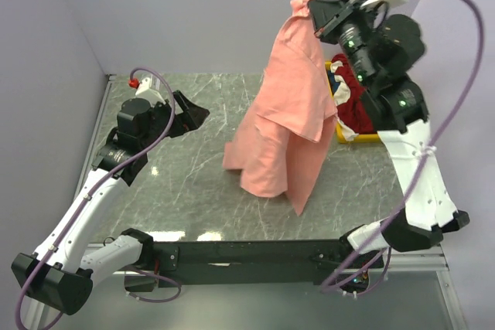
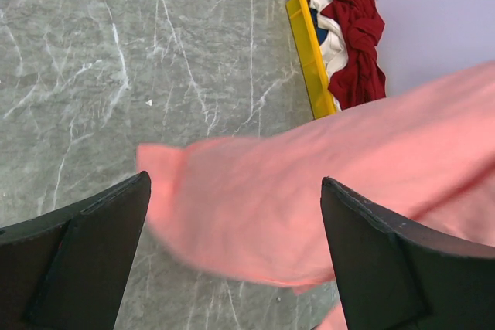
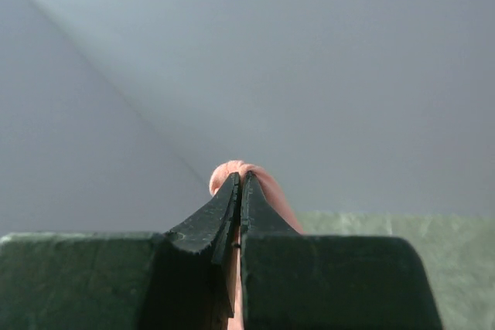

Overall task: Fold and stack the t-shirts
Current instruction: Move the tshirt to the center of the board

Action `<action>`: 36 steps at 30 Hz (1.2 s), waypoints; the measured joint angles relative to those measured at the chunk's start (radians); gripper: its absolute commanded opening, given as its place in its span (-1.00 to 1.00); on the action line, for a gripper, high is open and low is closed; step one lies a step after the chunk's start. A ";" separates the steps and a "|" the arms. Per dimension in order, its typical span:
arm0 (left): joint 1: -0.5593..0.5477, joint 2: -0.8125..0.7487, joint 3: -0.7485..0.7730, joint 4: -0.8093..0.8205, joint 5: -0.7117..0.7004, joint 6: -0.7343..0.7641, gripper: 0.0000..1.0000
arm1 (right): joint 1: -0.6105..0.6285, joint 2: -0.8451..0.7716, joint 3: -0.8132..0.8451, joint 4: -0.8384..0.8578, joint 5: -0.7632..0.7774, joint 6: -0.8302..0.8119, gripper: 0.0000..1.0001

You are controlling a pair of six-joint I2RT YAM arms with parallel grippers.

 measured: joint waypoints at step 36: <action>-0.321 0.295 -0.322 0.163 -0.147 -0.163 0.47 | -0.341 0.066 -0.752 -0.058 0.077 0.047 0.00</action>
